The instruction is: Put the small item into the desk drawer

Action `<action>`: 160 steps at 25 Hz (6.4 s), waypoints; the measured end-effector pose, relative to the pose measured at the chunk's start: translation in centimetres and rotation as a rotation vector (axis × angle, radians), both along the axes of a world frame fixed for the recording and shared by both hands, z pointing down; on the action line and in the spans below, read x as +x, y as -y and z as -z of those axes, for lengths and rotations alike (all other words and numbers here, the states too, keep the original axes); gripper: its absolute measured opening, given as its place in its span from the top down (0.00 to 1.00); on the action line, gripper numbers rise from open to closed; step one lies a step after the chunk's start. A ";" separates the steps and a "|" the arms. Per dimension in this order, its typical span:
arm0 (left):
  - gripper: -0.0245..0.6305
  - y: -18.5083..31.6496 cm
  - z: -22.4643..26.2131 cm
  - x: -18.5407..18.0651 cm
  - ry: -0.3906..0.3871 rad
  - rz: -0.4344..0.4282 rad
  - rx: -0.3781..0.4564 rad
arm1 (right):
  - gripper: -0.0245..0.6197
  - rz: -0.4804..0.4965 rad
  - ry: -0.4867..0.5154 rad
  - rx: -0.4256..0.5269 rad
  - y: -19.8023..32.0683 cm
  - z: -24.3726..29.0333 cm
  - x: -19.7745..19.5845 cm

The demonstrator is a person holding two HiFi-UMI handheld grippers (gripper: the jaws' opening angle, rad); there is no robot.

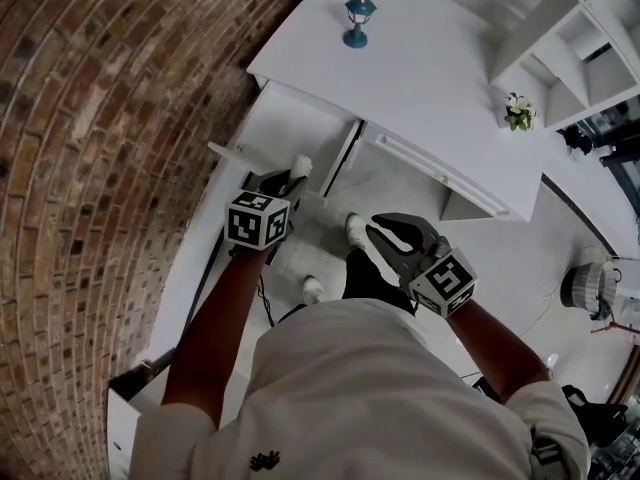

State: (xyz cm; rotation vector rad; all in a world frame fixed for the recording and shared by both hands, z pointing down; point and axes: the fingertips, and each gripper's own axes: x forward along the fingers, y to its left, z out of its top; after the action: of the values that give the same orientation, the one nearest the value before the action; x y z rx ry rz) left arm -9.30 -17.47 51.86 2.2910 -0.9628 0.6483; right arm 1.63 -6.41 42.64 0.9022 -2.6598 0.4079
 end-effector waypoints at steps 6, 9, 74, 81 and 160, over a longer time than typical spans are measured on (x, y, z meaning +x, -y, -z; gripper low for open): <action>0.77 7.4 -3.8 3.4 0.066 0.001 -0.055 | 0.85 0.047 0.016 -0.050 7.4 -1.1 2.6; 0.77 10.1 -6.7 4.5 0.115 0.001 -0.090 | 0.85 0.075 0.022 -0.057 10.0 -1.5 3.2; 0.67 18.7 -18.8 7.1 0.306 0.006 -0.117 | 0.85 0.118 -0.016 -0.217 15.6 -8.6 4.8; 0.67 15.4 -13.9 5.9 0.273 -0.008 -0.055 | 0.85 0.128 -0.019 -0.190 13.4 -7.5 3.3; 0.96 -18.2 7.2 -7.7 -0.089 -0.053 0.155 | 0.95 0.124 -0.030 -0.049 -6.0 -0.8 -9.7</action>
State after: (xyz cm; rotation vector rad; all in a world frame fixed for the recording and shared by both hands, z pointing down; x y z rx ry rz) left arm -16.98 0.76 44.66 2.4660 -0.9424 0.5035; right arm -8.09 -0.40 43.47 0.7194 -2.6489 0.4248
